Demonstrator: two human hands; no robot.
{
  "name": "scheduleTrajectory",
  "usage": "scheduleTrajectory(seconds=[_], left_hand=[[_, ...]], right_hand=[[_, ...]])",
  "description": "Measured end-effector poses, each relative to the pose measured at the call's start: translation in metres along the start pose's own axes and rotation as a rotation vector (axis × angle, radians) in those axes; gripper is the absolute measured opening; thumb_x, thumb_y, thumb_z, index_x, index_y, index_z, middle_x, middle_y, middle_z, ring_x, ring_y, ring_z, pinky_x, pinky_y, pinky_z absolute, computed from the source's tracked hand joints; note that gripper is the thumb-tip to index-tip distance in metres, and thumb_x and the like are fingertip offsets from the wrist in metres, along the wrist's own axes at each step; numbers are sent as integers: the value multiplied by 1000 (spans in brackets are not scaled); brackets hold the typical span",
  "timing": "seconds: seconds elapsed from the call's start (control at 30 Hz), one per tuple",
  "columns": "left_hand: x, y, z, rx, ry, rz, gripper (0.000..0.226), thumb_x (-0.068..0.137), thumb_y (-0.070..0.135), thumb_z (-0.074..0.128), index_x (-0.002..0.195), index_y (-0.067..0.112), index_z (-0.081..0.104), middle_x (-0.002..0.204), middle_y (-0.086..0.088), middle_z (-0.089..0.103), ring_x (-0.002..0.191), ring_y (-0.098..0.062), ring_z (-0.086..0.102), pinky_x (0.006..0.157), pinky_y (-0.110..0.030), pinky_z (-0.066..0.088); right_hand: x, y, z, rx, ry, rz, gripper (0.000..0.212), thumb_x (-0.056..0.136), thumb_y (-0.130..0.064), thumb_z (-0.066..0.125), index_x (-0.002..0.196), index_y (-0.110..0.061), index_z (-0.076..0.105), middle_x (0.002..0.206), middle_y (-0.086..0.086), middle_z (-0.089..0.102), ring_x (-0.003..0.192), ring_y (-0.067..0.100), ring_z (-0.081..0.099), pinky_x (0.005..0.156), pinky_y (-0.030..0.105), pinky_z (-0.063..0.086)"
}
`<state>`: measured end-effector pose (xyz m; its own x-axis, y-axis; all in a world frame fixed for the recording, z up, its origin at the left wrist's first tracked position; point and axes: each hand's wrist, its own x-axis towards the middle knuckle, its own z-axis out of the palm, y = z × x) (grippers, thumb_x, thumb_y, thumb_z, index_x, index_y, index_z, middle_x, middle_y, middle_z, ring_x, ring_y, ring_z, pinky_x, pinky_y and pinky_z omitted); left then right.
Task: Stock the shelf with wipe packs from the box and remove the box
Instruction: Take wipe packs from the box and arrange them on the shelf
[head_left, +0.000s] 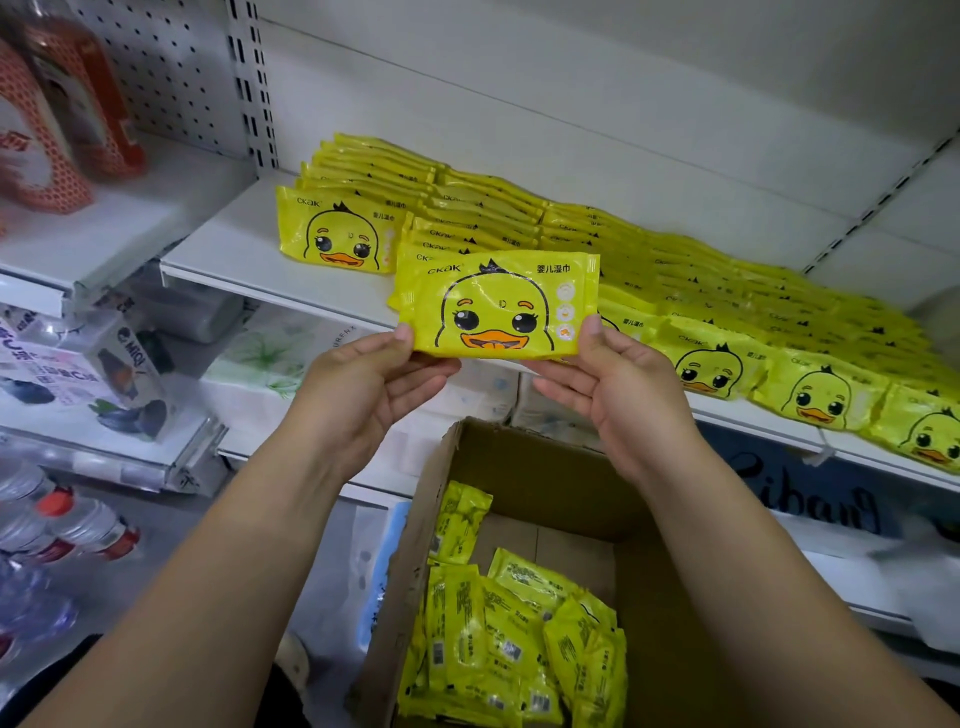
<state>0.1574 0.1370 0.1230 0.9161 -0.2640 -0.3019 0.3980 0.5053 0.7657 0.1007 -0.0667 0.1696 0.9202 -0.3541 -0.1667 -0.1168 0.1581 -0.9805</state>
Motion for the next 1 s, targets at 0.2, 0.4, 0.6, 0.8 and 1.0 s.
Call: scheduleTrajectory(seconds=[0.2, 0.4, 0.6, 0.8, 1.0], left_hand=[[3, 2, -1, 9, 59, 91, 24, 104, 16, 55, 116, -3, 64, 97, -21, 77, 92, -29, 77, 71, -25, 61], [3, 6, -1, 4, 120, 227, 18, 106, 15, 51, 101, 6, 66, 76, -5, 77, 75, -18, 77, 69, -21, 60], [10, 16, -16, -62, 154, 260, 17, 109, 17, 44, 102, 11, 58, 85, -2, 79, 81, -21, 78, 77, -31, 63], [10, 20, -30, 54, 177, 326, 18, 109, 17, 44, 98, 12, 57, 92, -7, 76, 82, -22, 77, 74, -29, 62], [15, 25, -44, 128, 139, 418, 21, 108, 17, 46, 93, 11, 60, 81, -4, 77, 78, -19, 76, 73, -29, 61]], right_hand=[[-4, 2, 7, -36, 136, -66, 23, 103, -24, 54, 121, -11, 61, 127, 14, 67, 87, 22, 77, 80, 32, 62], [-1, 3, 18, -87, 78, -64, 19, 104, -23, 52, 116, -15, 65, 123, 2, 69, 91, 19, 76, 83, 35, 62], [22, 5, 13, -422, -113, -86, 9, 92, -13, 72, 100, -18, 70, 90, -4, 74, 89, 16, 65, 90, 41, 53], [47, -12, 38, -732, -170, -272, 73, 78, -37, 84, 140, -24, 49, 132, -9, 59, 121, 5, 56, 98, 27, 46], [77, -33, 99, -1085, -532, -357, 48, 77, -37, 86, 118, -21, 66, 109, -7, 72, 100, 7, 67, 87, 30, 53]])
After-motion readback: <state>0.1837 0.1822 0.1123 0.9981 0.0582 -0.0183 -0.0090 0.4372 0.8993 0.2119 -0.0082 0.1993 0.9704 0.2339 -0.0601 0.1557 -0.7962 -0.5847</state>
